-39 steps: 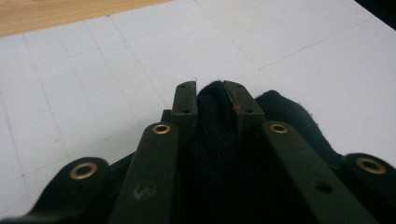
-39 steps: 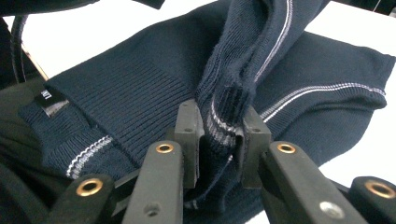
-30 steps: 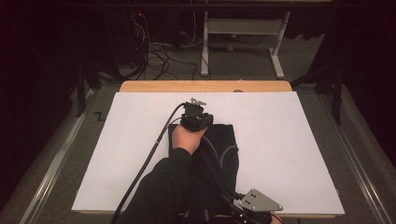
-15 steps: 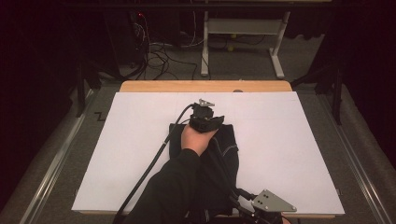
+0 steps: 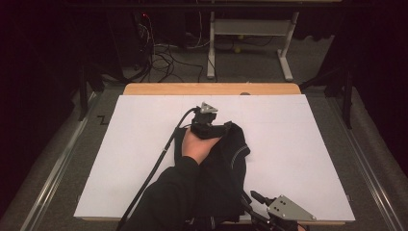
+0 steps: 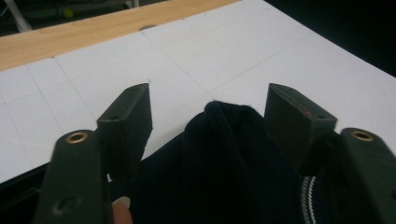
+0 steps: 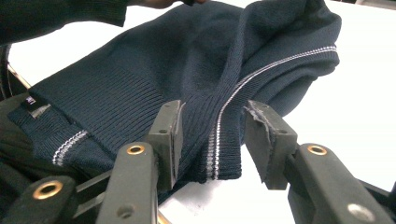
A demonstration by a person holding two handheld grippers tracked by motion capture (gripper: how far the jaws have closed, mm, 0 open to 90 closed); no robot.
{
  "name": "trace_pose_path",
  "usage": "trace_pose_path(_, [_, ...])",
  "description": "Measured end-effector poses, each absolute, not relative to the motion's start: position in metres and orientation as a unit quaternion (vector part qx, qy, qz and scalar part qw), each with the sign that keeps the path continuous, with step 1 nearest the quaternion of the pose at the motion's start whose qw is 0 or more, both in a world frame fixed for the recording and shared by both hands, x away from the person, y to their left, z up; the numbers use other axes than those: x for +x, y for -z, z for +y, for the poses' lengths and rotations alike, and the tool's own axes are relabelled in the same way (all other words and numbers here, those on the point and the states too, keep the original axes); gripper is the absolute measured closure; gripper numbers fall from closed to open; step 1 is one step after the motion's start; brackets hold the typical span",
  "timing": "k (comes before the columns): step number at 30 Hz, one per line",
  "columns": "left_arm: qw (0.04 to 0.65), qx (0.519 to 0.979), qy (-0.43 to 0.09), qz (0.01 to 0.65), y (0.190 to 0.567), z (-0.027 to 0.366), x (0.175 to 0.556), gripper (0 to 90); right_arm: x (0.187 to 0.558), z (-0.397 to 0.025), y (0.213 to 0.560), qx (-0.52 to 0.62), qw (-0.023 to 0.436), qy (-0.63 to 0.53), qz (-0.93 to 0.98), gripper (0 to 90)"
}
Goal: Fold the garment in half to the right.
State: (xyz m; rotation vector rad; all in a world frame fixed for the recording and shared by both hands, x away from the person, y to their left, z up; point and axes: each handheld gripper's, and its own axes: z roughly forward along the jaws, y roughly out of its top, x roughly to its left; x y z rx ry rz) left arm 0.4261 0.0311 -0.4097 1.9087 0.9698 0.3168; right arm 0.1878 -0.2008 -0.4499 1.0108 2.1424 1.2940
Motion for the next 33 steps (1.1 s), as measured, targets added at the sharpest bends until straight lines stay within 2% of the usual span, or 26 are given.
trace_pose_path(3, [0.481,0.775,-0.123,0.391,0.409,0.044,0.417,28.6,0.189,-0.201,0.45,0.366,0.216,-0.468,0.775,58.4])
trace_pose_path(10, [0.482,0.774,-0.144,0.385,0.413,0.083,0.395,18.7,0.189,-0.197,0.45,0.363,0.218,-0.464,0.778,59.0])
trace_pose_path(16, [0.484,0.768,-0.148,0.393,0.424,0.125,0.378,14.1,0.19,-0.195,0.451,0.366,0.219,-0.462,0.777,60.3])
trace_pose_path(27, [0.481,0.763,-0.169,0.397,0.44,0.196,0.336,12.0,0.189,-0.192,0.451,0.358,0.221,-0.462,0.781,67.0])
trace_pose_path(33, [0.488,0.752,-0.176,0.407,0.445,0.223,0.31,6.7,0.19,-0.188,0.452,0.351,0.213,-0.463,0.785,69.8])
